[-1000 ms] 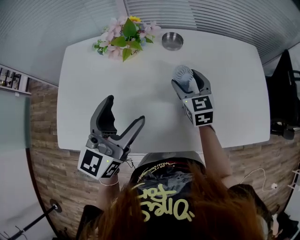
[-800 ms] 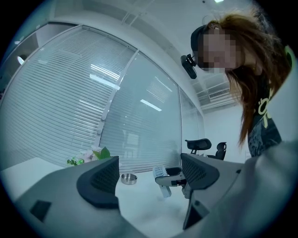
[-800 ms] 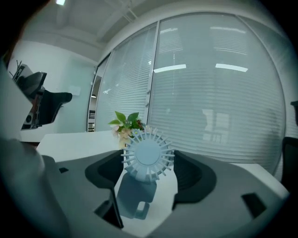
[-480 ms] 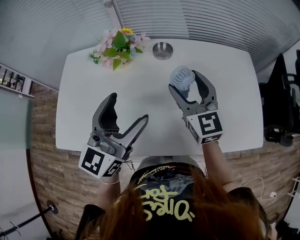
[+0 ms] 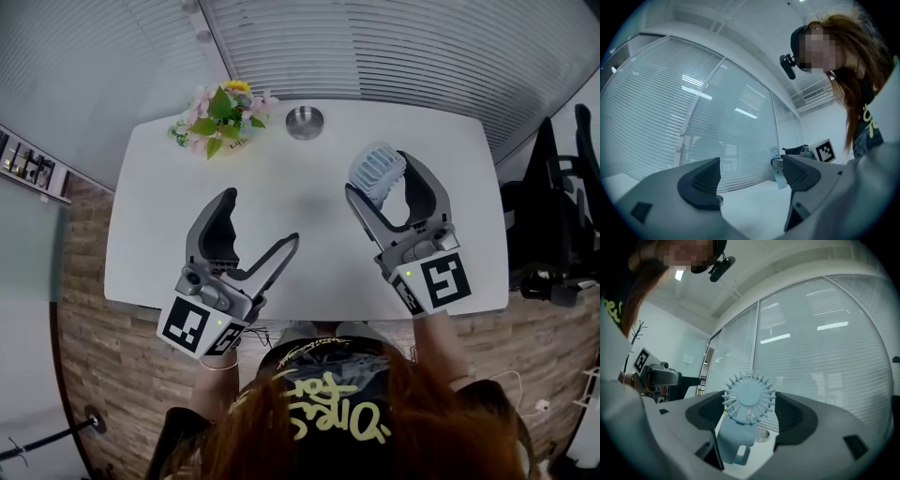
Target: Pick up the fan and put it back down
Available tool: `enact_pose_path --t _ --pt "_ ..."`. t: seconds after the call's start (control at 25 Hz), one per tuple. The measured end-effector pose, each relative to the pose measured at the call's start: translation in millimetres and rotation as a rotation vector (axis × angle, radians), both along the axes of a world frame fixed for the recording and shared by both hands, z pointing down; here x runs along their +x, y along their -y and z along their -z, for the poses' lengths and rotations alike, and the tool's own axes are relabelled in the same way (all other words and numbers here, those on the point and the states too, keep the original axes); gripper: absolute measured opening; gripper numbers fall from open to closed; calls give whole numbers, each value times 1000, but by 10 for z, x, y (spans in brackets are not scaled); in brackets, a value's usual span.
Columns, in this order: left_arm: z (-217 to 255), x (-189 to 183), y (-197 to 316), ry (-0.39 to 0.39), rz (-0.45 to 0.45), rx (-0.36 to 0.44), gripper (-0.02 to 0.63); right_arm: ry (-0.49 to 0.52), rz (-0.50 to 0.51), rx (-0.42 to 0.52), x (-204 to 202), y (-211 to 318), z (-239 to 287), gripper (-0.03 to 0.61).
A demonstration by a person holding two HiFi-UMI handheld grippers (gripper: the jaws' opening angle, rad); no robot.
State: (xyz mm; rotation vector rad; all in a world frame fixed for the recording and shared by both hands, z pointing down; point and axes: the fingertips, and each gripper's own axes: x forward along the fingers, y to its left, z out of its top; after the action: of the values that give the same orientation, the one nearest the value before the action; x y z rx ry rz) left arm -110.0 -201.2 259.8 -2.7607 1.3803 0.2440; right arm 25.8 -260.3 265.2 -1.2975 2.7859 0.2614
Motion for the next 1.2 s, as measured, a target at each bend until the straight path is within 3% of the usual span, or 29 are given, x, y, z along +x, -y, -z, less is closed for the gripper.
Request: enact_pose_path --t 0.36,0.56,1.2 --pt "103 376 -29 14 -10 24 400 84 8 57 622 -225 367 342" --pt "103 544 -42 24 -14 27 399 74 -8 58 931 -343 371 342" --pt "80 709 0 30 -19 22 399 92 -20 53 1168 -408 396 342"
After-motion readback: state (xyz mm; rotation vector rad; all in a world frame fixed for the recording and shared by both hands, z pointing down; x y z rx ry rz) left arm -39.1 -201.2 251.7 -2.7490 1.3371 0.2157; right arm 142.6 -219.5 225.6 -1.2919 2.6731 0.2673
